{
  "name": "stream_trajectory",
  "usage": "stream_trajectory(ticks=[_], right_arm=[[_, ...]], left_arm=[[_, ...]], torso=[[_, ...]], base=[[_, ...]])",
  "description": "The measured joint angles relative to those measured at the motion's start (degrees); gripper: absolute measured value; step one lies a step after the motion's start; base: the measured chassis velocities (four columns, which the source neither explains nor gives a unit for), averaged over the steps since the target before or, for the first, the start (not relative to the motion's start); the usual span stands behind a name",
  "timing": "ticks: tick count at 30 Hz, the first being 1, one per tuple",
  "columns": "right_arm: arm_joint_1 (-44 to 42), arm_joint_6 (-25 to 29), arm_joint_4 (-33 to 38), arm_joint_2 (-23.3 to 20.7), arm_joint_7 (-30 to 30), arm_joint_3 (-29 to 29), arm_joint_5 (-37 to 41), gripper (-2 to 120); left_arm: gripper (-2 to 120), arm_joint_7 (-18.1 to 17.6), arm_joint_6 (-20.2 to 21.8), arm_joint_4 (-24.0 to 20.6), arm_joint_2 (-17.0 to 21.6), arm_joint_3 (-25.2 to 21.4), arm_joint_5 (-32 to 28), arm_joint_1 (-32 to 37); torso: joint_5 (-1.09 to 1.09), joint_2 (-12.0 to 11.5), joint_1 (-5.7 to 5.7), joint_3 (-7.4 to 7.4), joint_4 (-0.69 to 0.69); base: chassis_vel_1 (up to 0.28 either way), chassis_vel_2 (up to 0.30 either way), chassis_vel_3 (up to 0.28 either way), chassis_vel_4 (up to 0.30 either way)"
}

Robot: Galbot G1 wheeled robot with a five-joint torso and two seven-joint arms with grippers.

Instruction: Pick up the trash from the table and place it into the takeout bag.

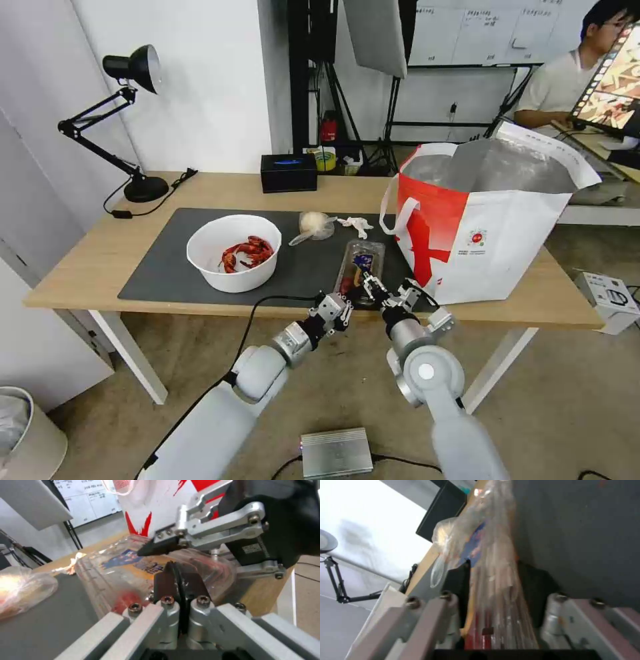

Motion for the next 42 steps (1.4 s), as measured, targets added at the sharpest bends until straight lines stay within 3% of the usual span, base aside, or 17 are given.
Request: stream_trajectory(ticks=[2, 10, 16, 20, 22, 23, 26, 28, 30, 38, 40, 42], right_arm=[[0.02, 0.02, -0.02, -0.05, 0.06, -0.03, 0.00, 32], [0.04, 0.16, -0.04, -0.28, 0.14, 0.16, 0.01, 0], [-0.18, 0.32, 0.00, -0.19, 0.12, 0.18, -0.24, 0], [-0.49, 0.44, 0.15, -0.24, 0.05, 0.16, -0.45, 0], [-0.70, 0.55, 0.28, -0.34, -0.12, 0.13, -0.76, 0], [-0.70, 0.55, 0.28, -0.34, -0.12, 0.13, -0.76, 0], [-1.08, 0.79, 0.50, -0.47, -0.47, -0.15, -1.36, 0], [-1.08, 0.79, 0.50, -0.47, -0.47, -0.15, -1.36, 0], [-1.56, 1.28, 0.84, -0.76, -1.33, -0.67, -2.21, 0], [-2.16, 1.76, 1.90, -1.66, -2.50, -1.40, -3.89, 0], [-2.79, 2.23, 2.63, -2.55, -3.66, -1.84, -5.61, 0], [-3.08, 2.53, 2.93, -2.99, -4.18, -2.02, -6.62, 0]], left_arm=[[0, 0.00, -0.02, -0.02, 0.03, -0.07, 0.00, 0.06], [0, -0.07, -0.11, -0.32, 0.08, -0.69, -0.05, 0.64], [1, -0.27, -0.10, -1.15, -0.01, -1.27, -0.92, 1.30], [13, -0.59, -0.03, -2.22, 0.38, -1.76, -3.39, 1.90], [23, -1.83, 0.82, -4.64, 1.23, -1.14, -10.75, 2.75], [23, -1.83, 0.82, -4.64, 1.23, -1.14, -10.75, 2.75], [40, -3.52, 2.26, -8.05, 2.06, -1.37, -16.21, 4.08], [40, -3.52, 2.26, -8.05, 2.06, -1.37, -16.21, 4.08], [56, -4.94, 2.50, -9.64, 2.58, -3.04, -18.76, 5.66], [77, -6.17, 2.52, -11.56, 3.64, -6.11, -20.36, 8.19], [91, -6.85, 2.52, -12.57, 3.99, -7.51, -21.09, 9.77], [95, -7.00, 2.51, -12.85, 4.05, -7.91, -21.15, 10.40]], torso=[[0.00, 0.00, 0.00, 0.00, 0.00], [0.00, 0.00, 0.00, 0.00, 0.00], [0.00, 0.00, 0.00, 0.00, 0.00], [0.00, 0.00, 0.00, 0.00, 0.00], [-0.01, 0.00, 0.00, 0.00, 0.00], [-0.01, 0.00, 0.00, 0.00, 0.00], [0.00, 0.00, 0.00, 0.00, -0.01], [0.00, 0.00, 0.00, 0.00, -0.01], [-0.01, 0.00, 0.00, 0.00, 0.00], [-0.01, 0.00, 0.00, 0.00, 0.01], [0.00, 0.00, 0.00, 0.00, 0.00], [-0.01, 0.00, 0.00, 0.00, 0.00]], base=[[0.000, 0.000, 0.000, 0.000], [0.000, 0.000, 0.000, 0.000], [0.000, 0.000, 0.000, 0.000], [0.000, 0.000, 0.000, 0.000], [0.000, 0.000, 0.000, 0.000], [0.000, 0.000, 0.000, 0.000], [0.000, 0.000, 0.000, 0.000], [0.000, 0.000, 0.000, 0.000], [0.000, 0.000, 0.000, 0.000], [0.000, 0.000, 0.000, 0.000], [0.000, 0.000, 0.000, 0.000], [0.000, 0.000, 0.000, 0.000]])
